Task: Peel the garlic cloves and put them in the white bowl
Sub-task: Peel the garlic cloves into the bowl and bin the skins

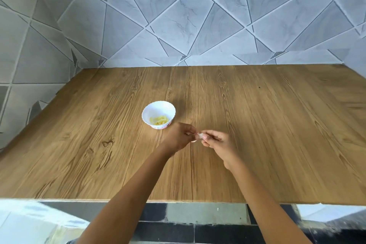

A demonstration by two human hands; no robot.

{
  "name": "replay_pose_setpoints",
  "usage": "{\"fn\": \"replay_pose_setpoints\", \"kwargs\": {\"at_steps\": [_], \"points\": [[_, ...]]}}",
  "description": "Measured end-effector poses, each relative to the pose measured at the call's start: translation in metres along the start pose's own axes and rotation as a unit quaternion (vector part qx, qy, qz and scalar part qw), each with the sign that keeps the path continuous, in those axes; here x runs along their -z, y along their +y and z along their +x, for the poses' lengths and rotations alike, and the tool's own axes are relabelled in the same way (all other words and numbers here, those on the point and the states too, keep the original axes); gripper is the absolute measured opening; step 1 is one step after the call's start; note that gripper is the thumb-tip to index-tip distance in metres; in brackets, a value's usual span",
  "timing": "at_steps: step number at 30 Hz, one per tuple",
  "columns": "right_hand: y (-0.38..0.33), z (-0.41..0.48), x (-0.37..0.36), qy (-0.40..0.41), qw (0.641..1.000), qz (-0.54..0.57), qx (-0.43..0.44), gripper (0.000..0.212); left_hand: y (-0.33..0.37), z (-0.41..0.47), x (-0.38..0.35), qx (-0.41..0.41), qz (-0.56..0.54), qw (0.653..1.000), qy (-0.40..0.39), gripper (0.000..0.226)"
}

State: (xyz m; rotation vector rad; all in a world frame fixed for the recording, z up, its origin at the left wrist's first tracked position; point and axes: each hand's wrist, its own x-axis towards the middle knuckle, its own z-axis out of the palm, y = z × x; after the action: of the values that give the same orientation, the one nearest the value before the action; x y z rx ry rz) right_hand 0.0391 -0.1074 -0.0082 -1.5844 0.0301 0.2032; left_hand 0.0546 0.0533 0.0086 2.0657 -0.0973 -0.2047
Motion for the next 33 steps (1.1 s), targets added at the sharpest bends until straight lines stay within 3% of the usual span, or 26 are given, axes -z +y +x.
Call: {"fn": "replay_pose_setpoints", "kwargs": {"at_steps": [6,15,20,23,26,28,33], "points": [[0.001,0.004,-0.009,0.01,1.0,-0.021,0.005,0.018,-0.002,-0.002,-0.007,0.008,0.079,0.996,0.04,0.004],[-0.001,0.008,-0.005,0.0,0.991,0.116,-0.06,0.02,0.004,-0.009,0.001,0.074,-0.156,0.983,-0.055,0.009],[-0.003,0.012,-0.005,-0.008,0.986,0.15,-0.077,0.015,0.003,-0.005,0.007,0.107,-0.225,0.965,-0.076,0.015],[-0.002,0.014,-0.003,-0.004,0.986,0.147,-0.079,0.015,0.004,-0.002,0.01,0.102,-0.2,0.974,-0.045,0.014],[0.002,0.015,-0.004,0.018,0.994,0.088,-0.058,0.016,0.001,0.0,0.011,0.101,-0.164,0.981,-0.008,0.005],[0.005,0.018,-0.006,0.042,0.999,-0.019,-0.009,0.018,-0.002,-0.001,0.012,0.097,-0.151,0.984,0.002,0.002],[0.019,0.03,-0.01,0.102,0.942,-0.292,0.128,0.015,-0.008,-0.013,0.017,0.097,-0.169,0.981,0.018,0.007]]}}
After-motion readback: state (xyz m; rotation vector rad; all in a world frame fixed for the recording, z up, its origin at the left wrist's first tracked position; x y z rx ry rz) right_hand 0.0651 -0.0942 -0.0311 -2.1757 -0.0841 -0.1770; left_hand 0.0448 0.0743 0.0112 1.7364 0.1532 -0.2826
